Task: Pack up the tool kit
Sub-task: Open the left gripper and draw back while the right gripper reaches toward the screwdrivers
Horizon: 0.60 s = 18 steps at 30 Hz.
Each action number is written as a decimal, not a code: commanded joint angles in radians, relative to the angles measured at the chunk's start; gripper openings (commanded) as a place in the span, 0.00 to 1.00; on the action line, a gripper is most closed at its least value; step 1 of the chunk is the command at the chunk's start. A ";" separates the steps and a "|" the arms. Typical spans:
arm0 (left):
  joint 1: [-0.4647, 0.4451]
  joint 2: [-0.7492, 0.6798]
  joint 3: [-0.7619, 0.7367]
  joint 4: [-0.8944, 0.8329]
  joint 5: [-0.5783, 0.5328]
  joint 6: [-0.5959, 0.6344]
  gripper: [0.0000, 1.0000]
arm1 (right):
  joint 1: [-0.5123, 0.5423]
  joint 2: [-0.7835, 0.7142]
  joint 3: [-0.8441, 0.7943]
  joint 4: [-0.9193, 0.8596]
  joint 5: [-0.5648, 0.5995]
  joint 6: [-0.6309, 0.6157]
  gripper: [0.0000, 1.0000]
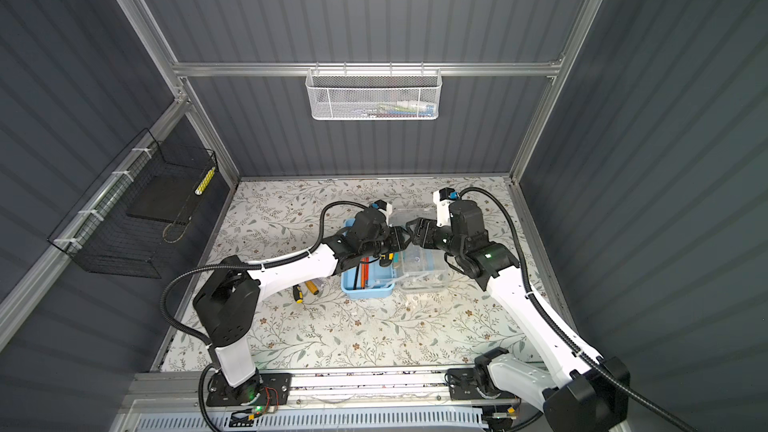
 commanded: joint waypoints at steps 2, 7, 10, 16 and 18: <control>-0.005 -0.204 -0.105 -0.073 -0.170 0.144 0.43 | 0.027 0.055 0.079 -0.024 -0.031 -0.045 0.68; 0.010 -0.374 -0.226 -0.281 -0.401 0.201 0.44 | 0.164 0.144 0.195 -0.100 0.054 -0.124 0.66; 0.115 -0.488 -0.335 -0.335 -0.359 0.141 0.44 | 0.261 0.244 0.286 -0.142 0.069 -0.167 0.66; 0.321 -0.696 -0.500 -0.414 -0.309 0.108 0.49 | 0.418 0.486 0.490 -0.249 0.074 -0.240 0.65; 0.385 -0.718 -0.518 -0.459 -0.279 0.119 0.49 | 0.457 0.548 0.539 -0.262 0.075 -0.249 0.63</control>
